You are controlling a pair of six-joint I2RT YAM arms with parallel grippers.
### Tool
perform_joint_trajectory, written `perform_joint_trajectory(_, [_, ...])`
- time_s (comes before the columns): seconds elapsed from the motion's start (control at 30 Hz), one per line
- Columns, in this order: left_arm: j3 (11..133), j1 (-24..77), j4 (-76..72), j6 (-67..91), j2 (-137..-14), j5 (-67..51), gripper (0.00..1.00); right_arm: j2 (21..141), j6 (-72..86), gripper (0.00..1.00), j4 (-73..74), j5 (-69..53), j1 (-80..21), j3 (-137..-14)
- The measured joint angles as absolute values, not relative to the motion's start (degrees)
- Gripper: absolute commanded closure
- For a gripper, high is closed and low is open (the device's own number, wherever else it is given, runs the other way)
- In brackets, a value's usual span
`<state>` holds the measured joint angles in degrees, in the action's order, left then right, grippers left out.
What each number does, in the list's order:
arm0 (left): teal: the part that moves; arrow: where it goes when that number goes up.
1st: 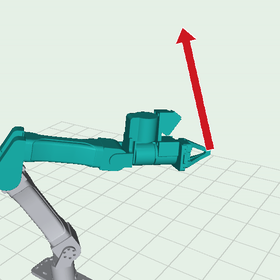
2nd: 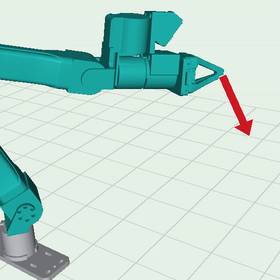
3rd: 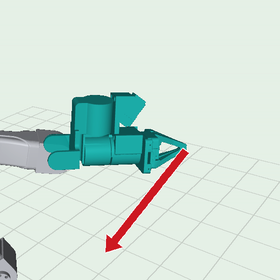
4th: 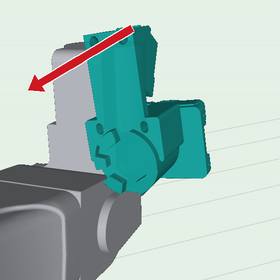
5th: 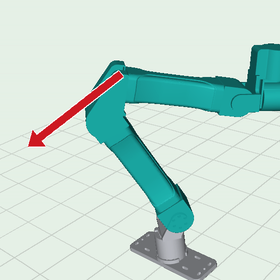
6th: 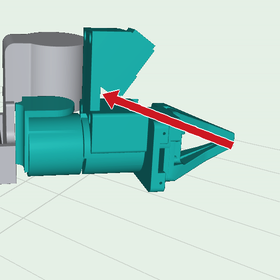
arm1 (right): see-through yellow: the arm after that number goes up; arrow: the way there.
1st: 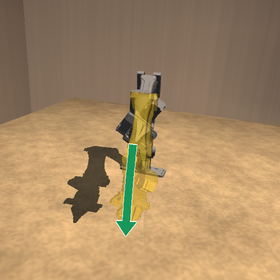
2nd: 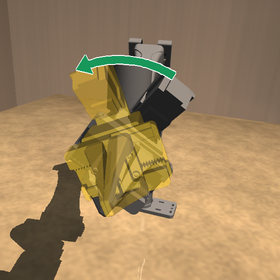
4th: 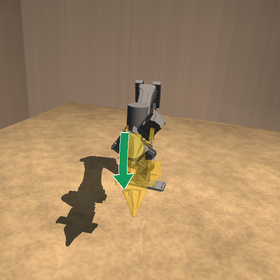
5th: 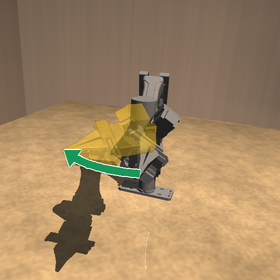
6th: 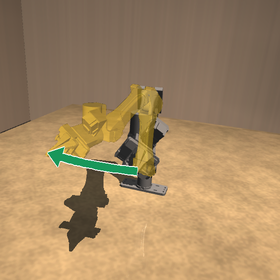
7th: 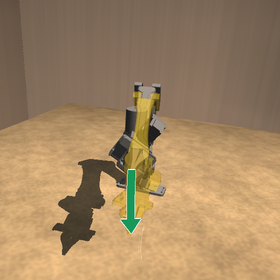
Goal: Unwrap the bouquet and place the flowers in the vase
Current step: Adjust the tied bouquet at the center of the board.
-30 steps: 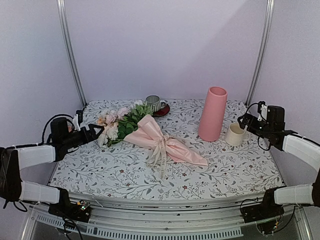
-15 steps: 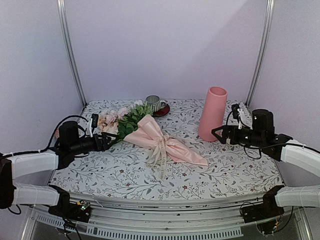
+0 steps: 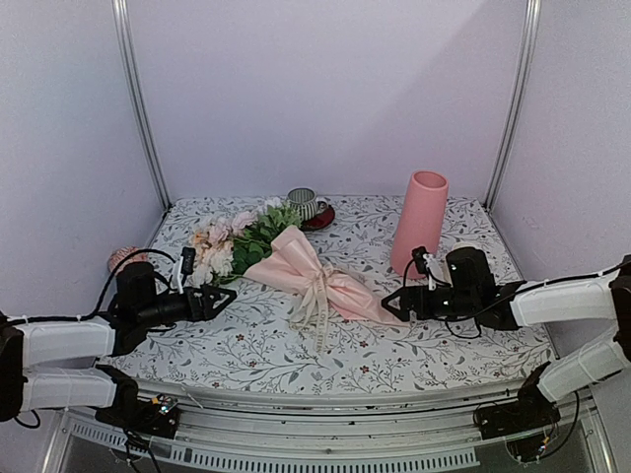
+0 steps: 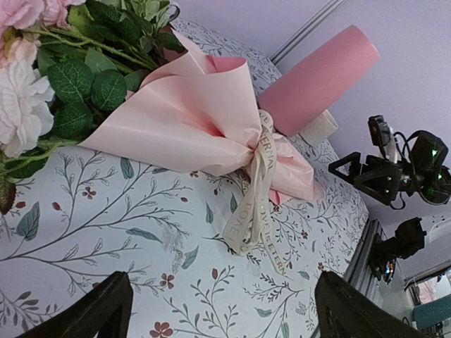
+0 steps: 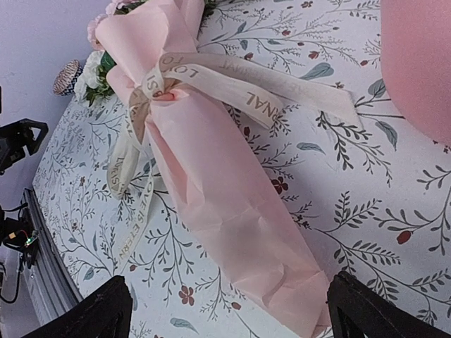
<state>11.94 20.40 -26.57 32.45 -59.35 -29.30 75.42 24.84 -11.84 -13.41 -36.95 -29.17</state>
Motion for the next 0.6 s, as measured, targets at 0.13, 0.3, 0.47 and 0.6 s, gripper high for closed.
perform_joint_trajectory(0.13, [11.92,20.47,-27.20,32.60,-59.16,-29.04,0.07,80.82,25.08,0.01,-14.90,-13.41,-37.45,-29.19])
perform_joint_trajectory(0.3, [11.44,20.47,-28.56,33.17,-59.68,-27.62,0.07,86.26,25.67,0.01,-17.65,-14.37,-37.69,-29.63])
perform_joint_trajectory(0.47, [11.18,20.45,-30.24,34.44,-62.57,-26.48,0.07,91.33,25.63,0.01,-19.27,-16.75,-38.09,-32.14])
perform_joint_trajectory(0.6, [11.18,20.29,-31.27,35.42,-64.88,-26.41,0.08,94.15,25.02,0.01,-19.75,-16.88,-39.51,-33.80])
